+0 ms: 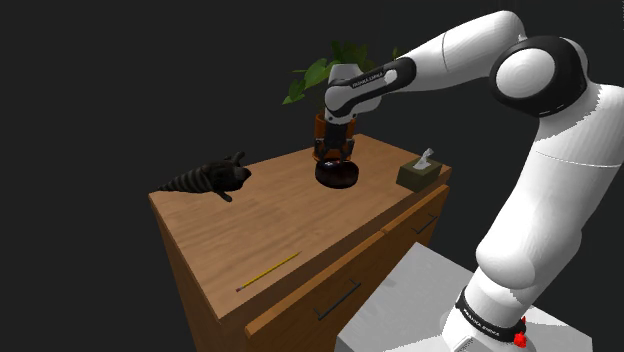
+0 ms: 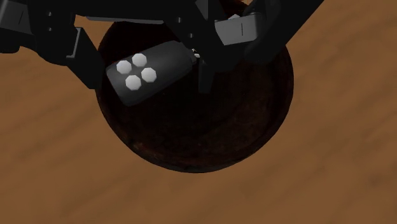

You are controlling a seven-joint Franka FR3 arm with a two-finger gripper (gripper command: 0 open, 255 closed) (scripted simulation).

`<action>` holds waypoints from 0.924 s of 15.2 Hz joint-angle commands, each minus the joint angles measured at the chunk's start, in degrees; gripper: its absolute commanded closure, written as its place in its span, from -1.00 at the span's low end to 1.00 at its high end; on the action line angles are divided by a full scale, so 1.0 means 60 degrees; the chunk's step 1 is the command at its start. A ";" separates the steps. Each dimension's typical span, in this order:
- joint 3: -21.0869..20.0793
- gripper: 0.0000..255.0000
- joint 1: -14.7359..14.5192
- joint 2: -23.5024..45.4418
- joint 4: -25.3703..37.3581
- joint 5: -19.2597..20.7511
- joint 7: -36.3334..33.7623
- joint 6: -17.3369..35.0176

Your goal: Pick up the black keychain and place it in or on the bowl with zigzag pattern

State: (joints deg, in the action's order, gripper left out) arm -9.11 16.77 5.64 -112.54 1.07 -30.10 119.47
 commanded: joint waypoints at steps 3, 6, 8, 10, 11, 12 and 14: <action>-0.0002 1.00 -0.0004 0.0021 -0.0090 0.0006 -0.0010 0.0117; -0.0002 1.00 -0.0004 0.0021 -0.0090 0.0006 -0.0010 0.0117; -0.0002 1.00 -0.0004 0.0021 -0.0090 0.0006 -0.0010 0.0116; -0.0002 -1.00 -0.0004 0.0021 -0.0090 0.0006 -0.0010 0.0116; -0.0002 -1.00 -0.0004 0.0021 -0.0090 0.0006 -0.0010 0.0116; -0.0002 -1.00 -0.0004 0.0021 -0.0090 0.0006 -0.0010 0.0116; -0.0002 -1.00 -0.0004 0.0021 -0.0090 0.0006 -0.0010 0.0116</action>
State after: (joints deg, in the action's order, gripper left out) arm -9.12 16.74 5.77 -113.08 1.10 -30.15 120.17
